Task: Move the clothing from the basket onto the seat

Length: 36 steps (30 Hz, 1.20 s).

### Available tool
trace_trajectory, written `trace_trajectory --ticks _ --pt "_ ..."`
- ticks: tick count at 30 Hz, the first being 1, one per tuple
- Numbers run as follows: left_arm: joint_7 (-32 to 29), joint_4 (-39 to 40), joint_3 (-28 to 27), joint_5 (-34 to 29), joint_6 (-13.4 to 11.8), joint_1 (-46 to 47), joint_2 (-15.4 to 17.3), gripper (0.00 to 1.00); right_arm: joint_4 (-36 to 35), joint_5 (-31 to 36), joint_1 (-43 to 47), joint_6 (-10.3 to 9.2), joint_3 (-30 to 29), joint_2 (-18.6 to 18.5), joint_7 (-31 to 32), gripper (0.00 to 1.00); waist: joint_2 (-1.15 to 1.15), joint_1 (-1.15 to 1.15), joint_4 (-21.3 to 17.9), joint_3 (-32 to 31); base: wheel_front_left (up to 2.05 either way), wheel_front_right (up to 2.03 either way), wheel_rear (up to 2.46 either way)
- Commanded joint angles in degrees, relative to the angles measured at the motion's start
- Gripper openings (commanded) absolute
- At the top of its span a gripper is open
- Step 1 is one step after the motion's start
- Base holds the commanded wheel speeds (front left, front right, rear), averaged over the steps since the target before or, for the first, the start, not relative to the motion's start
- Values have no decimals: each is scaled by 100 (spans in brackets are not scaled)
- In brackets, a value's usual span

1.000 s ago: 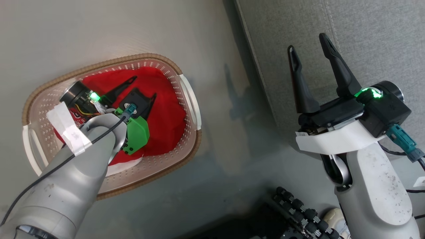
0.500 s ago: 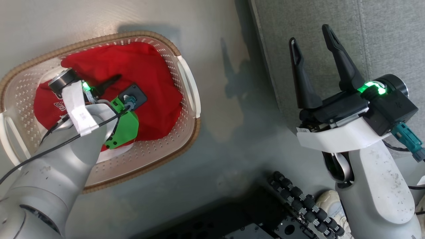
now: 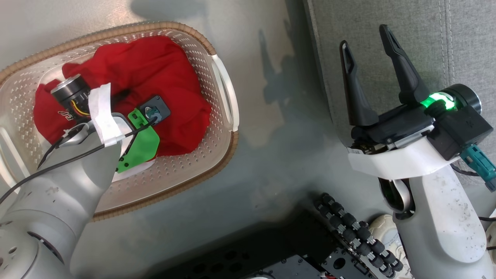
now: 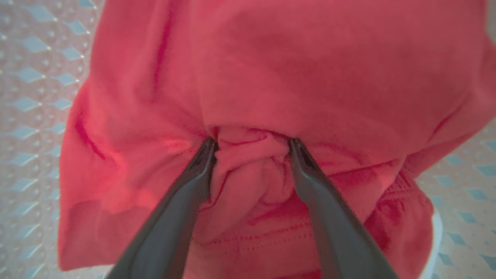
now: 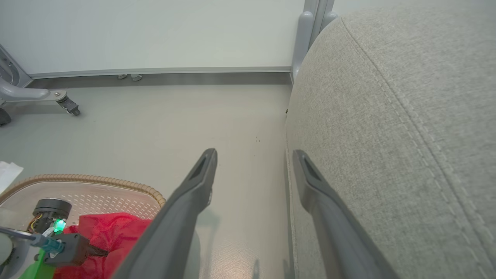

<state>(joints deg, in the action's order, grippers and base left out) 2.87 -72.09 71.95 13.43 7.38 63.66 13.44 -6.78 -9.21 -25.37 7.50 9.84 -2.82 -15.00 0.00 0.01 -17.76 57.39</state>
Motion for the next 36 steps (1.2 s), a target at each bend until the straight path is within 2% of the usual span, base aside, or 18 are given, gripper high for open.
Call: trace_trajectory --ticks 1,5,12,23,27,33,36 --pt "-130 -34 39 -18 12 34 50 0 -30 21 -64 -2 5 -12 -28 100 0 -1 3 10 0 0 0" --pt "-148 19 107 -38 12 26 6 0 -50 44 -81 -2 -4 -12 -28 100 0 -1 8 -10 0 0 0" --pt "235 274 138 65 12 -87 -220 0 55 61 -41 -2 -8 -12 -28 100 0 -1 105 -344 0 0 0" --pt "976 573 148 329 12 -434 -688 0 494 235 169 -2 -42 -14 -28 100 0 -1 534 -1412 0 0 0" --pt "1136 678 147 597 12 -617 -795 0 650 301 289 -2 -73 -16 -28 100 0 -1 721 -1840 0 0 0" --pt "1239 923 85 1005 12 -844 -859 0 803 380 520 -2 -128 -17 -28 100 0 -1 971 -2449 0 0 0" --pt "1244 1284 -112 1112 12 -953 -802 0 847 414 666 -2 -180 -18 -28 100 0 -1 1095 -2744 0 0 0"
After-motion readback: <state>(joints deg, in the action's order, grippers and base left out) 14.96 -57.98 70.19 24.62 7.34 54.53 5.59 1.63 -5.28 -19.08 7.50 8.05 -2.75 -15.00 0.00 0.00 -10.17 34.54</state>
